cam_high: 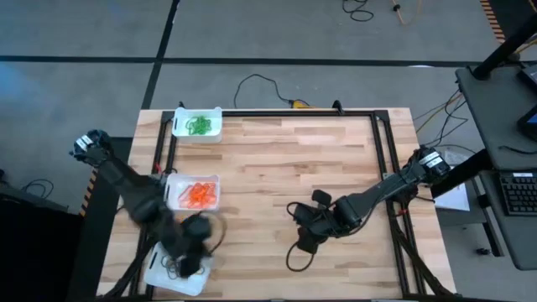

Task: Sort rubber bands into baskets
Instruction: Put the black rubber band into the bottom white bin

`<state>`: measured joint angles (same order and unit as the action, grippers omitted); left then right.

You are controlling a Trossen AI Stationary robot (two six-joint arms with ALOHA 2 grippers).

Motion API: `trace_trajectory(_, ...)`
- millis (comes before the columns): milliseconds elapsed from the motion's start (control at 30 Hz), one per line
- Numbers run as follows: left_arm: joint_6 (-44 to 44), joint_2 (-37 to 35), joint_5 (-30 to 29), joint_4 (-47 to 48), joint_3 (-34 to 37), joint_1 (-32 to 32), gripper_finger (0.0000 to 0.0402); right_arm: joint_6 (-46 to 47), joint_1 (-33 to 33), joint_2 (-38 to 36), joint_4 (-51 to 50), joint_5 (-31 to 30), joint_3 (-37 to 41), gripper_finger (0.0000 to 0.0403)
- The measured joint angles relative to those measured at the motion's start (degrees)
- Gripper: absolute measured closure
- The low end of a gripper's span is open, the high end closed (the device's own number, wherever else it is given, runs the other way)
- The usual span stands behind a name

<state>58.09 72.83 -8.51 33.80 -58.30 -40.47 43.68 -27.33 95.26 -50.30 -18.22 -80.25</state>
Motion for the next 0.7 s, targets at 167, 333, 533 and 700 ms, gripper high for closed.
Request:
trace_trajectory(167, 16.95, 0.02, 3.99, 9.89, -0.04, -12.44, 0.0402, -1.0, 1.14, 0.0, 0.69, -0.56, 0.0, 0.039)
trace_trajectory(333, 27.28, 2.99, 6.59, 14.61, 2.08, -18.08, 0.0402, -3.11, 1.14, 0.0, 3.88, -4.54, 0.07, 0.039)
trace_trajectory(533, 27.09, 6.61, 8.74, 9.5, 6.23, -18.04, 0.0402, -9.01, 1.14, 0.0, 9.87, -4.33, 0.03, 0.039)
trace_trajectory(700, 28.36, 10.08, 9.04, 10.14, 7.67, -17.9, 0.0401, -7.97, 1.14, 0.0, 9.85, -4.37, -1.39, 0.039)
